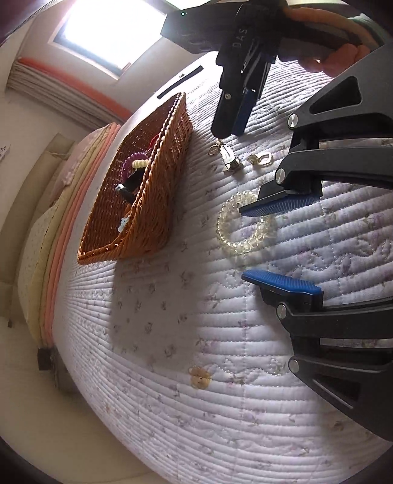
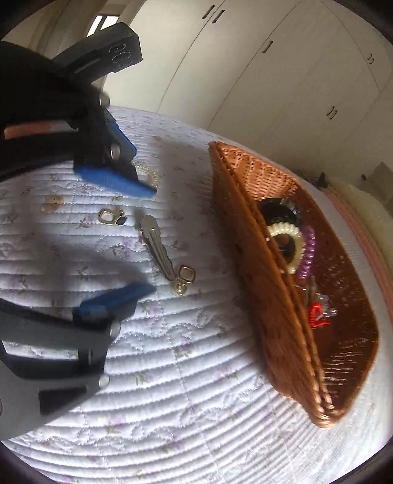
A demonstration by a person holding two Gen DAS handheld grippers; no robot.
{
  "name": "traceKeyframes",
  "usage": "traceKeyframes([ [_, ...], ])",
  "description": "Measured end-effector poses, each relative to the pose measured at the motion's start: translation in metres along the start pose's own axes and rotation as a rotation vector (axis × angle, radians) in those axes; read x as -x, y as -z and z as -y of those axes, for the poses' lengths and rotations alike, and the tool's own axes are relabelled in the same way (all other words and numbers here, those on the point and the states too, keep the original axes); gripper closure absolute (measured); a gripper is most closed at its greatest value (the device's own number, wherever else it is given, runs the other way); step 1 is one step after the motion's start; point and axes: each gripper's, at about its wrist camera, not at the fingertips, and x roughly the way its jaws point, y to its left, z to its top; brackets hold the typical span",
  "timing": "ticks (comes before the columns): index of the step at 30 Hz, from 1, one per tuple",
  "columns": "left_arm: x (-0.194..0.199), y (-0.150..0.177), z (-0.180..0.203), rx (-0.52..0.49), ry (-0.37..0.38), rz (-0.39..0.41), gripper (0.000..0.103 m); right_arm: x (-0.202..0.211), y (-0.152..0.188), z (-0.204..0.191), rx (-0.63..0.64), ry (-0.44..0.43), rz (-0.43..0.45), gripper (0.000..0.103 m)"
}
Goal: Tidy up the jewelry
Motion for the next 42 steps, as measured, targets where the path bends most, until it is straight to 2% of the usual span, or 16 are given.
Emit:
traceKeyframes([
  [5,-0.002,-0.002,-0.001,0.013,-0.013,0.007,0.068,-0.008,-0.005,-0.009,0.002,0.031,-0.022,0.043],
  [9,0.000,-0.001,-0.005,0.032,-0.010,0.013,0.068,-0.027,-0.010,-0.026,0.040,0.141,-0.027,0.061],
  [11,0.002,-0.001,-0.007,0.038,-0.006,0.021,0.068,-0.035,-0.010,-0.037,0.094,0.202,-0.015,0.067],
  [13,0.003,0.000,-0.009,0.047,0.004,0.024,0.068,-0.039,-0.009,-0.045,0.152,0.242,-0.012,0.068],
  [15,0.002,0.000,-0.010,0.053,0.010,0.018,0.068,-0.041,-0.007,-0.048,0.205,0.284,-0.012,0.078],
  [16,0.002,0.000,-0.010,0.052,0.012,0.014,0.068,-0.041,-0.007,-0.047,0.217,0.274,-0.018,0.078],
  [17,0.001,0.000,-0.009,0.047,0.015,0.010,0.068,-0.041,-0.008,-0.046,0.223,0.263,-0.024,0.083],
  [22,-0.004,0.000,-0.003,0.017,-0.003,-0.009,0.068,-0.024,0.001,-0.023,0.301,0.177,-0.073,0.083],
  [28,-0.009,-0.002,0.007,-0.031,-0.072,-0.016,0.066,-0.002,0.034,-0.022,0.448,0.195,-0.080,0.083],
  [33,-0.009,-0.002,0.014,-0.063,-0.114,-0.009,0.066,0.012,0.049,-0.012,0.424,0.159,-0.071,0.083],
  [39,-0.011,-0.010,0.005,-0.017,-0.079,-0.026,0.064,0.017,0.058,-0.004,0.408,0.131,-0.020,0.083],
  [42,-0.021,-0.014,0.015,-0.056,-0.138,-0.043,0.064,0.018,0.062,-0.007,0.434,0.165,0.006,0.083],
])
